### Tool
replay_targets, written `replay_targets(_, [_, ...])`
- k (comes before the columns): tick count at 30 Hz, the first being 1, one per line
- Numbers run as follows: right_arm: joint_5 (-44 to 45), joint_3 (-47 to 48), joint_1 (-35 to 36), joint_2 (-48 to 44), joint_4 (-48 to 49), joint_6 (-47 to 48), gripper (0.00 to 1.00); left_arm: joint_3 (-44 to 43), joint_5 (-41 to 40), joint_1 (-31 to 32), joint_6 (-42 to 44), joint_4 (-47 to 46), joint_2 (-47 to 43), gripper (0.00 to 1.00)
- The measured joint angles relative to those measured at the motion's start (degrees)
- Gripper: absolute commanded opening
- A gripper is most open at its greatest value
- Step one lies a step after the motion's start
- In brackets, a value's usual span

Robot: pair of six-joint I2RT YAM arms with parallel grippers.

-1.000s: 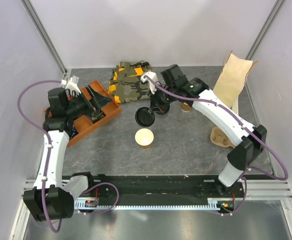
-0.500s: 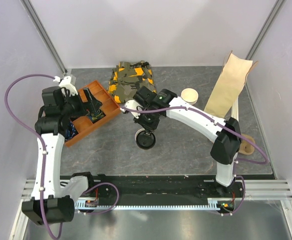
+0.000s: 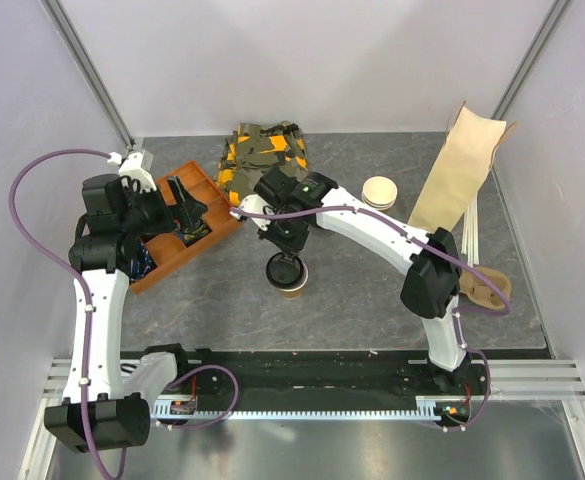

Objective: Pack the takeout coffee

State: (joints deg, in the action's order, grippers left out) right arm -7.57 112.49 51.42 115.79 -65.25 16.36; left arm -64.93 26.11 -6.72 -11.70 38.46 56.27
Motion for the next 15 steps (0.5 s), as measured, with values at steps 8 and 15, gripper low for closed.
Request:
replay_targets(8, [-0.02,0.61,0.00,1.42,-1.88,0.92,0.00,-0.02,0.02,-0.07,0.00,0.00,0.26,1.00])
replay_targets(15, [-0.02,0.61,0.00,1.55,-2.29,1.44,0.00,-0.02,0.59,-0.07,0.00,0.00,0.55,1.00])
